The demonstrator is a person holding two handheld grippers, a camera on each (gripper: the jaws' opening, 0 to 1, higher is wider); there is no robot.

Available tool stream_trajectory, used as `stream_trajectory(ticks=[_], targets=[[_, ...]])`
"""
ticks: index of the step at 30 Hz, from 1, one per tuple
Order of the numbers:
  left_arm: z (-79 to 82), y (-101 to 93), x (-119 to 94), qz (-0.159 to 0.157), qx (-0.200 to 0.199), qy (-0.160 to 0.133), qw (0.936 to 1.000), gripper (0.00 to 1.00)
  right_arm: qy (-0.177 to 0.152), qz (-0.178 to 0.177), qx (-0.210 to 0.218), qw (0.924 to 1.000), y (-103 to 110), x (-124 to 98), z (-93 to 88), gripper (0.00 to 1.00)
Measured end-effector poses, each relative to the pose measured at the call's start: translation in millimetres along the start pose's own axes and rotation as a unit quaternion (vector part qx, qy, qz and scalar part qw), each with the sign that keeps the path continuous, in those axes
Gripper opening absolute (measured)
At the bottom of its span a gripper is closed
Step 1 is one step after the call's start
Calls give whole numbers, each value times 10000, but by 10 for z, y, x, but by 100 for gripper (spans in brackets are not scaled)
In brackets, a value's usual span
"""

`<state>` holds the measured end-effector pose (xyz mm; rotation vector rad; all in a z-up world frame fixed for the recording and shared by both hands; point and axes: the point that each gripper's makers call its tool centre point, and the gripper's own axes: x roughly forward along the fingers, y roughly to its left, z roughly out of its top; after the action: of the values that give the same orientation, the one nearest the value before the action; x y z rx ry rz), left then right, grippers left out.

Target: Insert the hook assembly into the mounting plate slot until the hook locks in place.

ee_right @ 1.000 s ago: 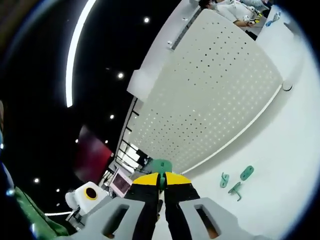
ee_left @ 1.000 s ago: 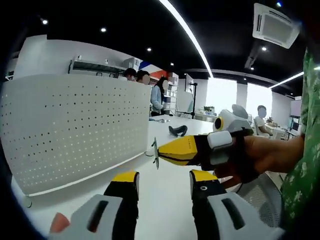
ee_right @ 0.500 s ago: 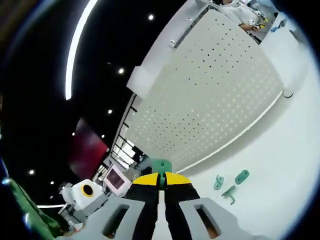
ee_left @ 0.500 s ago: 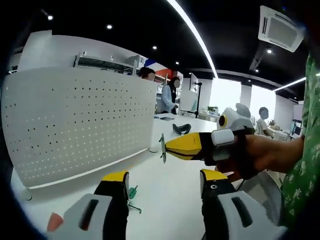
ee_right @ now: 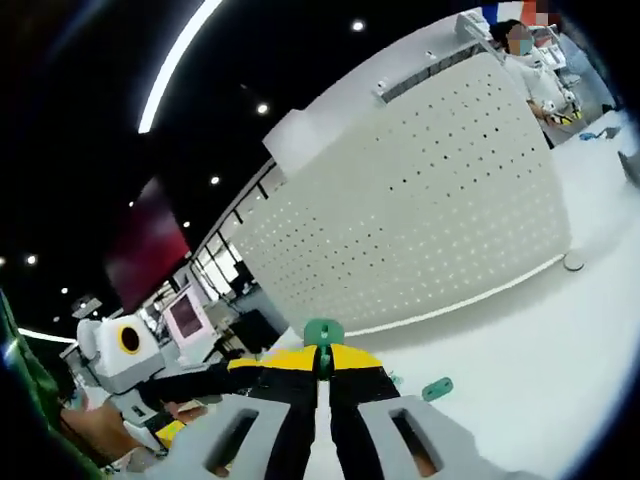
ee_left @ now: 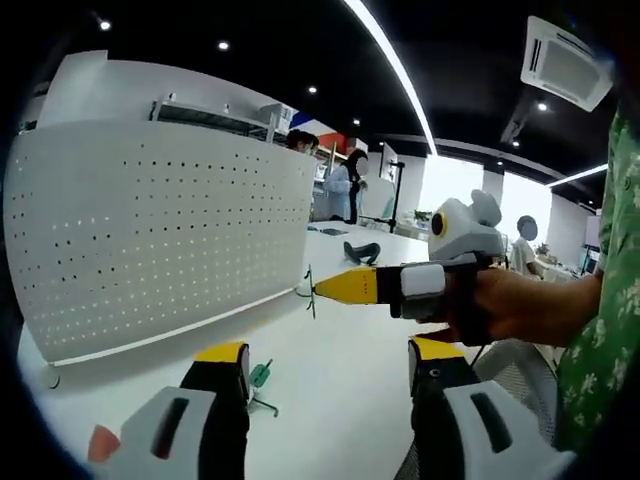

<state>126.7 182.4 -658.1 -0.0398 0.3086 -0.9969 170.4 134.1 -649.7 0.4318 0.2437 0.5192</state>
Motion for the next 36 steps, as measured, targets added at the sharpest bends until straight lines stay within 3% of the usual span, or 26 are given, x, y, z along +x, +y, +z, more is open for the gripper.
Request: stream_trajectory(ticks=[4, 10, 16, 24, 36], targets=[[-9, 11, -16, 16, -11, 10, 10000, 66, 12, -222, -692, 9974, -46, 11, 22, 2], [-23, 5, -26, 29, -24, 20, 10000, 67, -3, -407, -1312, 9905, -56, 9, 68, 2], [-38, -11, -33, 31, -34, 39, 10000, 68, 55, -579, -1977, 9785, -69, 13, 83, 2], [-48, -7, -73, 30, -46, 59, 10000, 71, 59, -695, -2252, 9718, -113, 42, 96, 2], [-54, -81, -126, -206, 3, -10, 9998, 84, -4, -706, -2263, 9715, -116, 72, 128, 2]])
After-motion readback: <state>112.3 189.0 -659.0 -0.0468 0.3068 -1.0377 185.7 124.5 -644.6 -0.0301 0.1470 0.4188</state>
